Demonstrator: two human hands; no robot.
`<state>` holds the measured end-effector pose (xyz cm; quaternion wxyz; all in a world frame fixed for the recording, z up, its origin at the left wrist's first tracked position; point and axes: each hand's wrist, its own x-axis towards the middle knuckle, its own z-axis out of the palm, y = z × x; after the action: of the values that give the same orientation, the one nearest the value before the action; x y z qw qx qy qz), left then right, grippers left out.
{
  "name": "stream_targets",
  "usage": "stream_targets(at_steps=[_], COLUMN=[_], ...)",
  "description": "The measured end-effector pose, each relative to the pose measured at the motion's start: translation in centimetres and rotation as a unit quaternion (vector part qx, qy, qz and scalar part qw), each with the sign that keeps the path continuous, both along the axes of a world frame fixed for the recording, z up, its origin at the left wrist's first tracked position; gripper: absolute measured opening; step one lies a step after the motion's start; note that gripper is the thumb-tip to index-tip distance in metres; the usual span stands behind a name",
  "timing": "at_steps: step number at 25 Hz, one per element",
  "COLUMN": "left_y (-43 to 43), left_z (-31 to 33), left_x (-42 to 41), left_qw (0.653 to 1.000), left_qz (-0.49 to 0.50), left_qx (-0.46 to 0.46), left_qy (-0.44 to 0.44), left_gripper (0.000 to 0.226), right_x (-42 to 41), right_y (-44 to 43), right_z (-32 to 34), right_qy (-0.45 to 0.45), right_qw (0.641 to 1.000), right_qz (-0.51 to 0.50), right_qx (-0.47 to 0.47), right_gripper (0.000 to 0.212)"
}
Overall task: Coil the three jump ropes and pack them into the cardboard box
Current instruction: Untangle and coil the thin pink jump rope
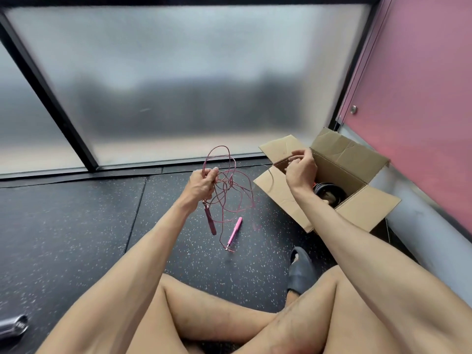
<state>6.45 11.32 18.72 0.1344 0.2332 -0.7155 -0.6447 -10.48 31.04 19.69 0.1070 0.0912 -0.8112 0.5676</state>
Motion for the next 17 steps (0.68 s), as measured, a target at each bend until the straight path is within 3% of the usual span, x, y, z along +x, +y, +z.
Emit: stream_targets(at_steps=[2, 4, 7, 9, 11, 17], left_y=[-0.5, -0.7, -0.2, 0.2, 0.7, 1.2], left_z=[-0.2, -0.6, -1.1, -1.3, -1.7, -2.5], left_x=[0.2, 0.4, 0.5, 0.4, 0.3, 0.9], left_qw=[1.0, 0.997, 0.991, 0.984, 0.976, 0.951], left_qz=[0.024, 0.037, 0.046, 0.057, 0.075, 0.108], left_qx=[0.015, 0.059, 0.118, 0.156, 0.192, 0.275], left_qy=[0.001, 0.013, 0.04, 0.059, 0.074, 0.088], left_gripper=[0.036, 0.034, 0.033, 0.033, 0.033, 0.036], right_x=[-0.3, -0.1, 2.9, 5.4, 7.0, 8.3], right_y=[0.2, 0.0, -0.3, -0.4, -1.1, -3.0], right_z=[-1.2, -3.5, -6.1, -6.9, -7.5, -7.0], right_qy=[-0.038, -0.154, -0.312, -0.349, -0.373, -0.369], right_qw=[0.999, 0.988, 0.935, 0.886, 0.844, 0.812], right_qz=[-0.027, -0.005, 0.168, 0.299, 0.382, 0.449], right_qx=[-0.015, -0.028, 0.021, 0.059, 0.037, -0.052], right_gripper=[0.033, 0.026, 0.031, 0.031, 0.025, 0.039])
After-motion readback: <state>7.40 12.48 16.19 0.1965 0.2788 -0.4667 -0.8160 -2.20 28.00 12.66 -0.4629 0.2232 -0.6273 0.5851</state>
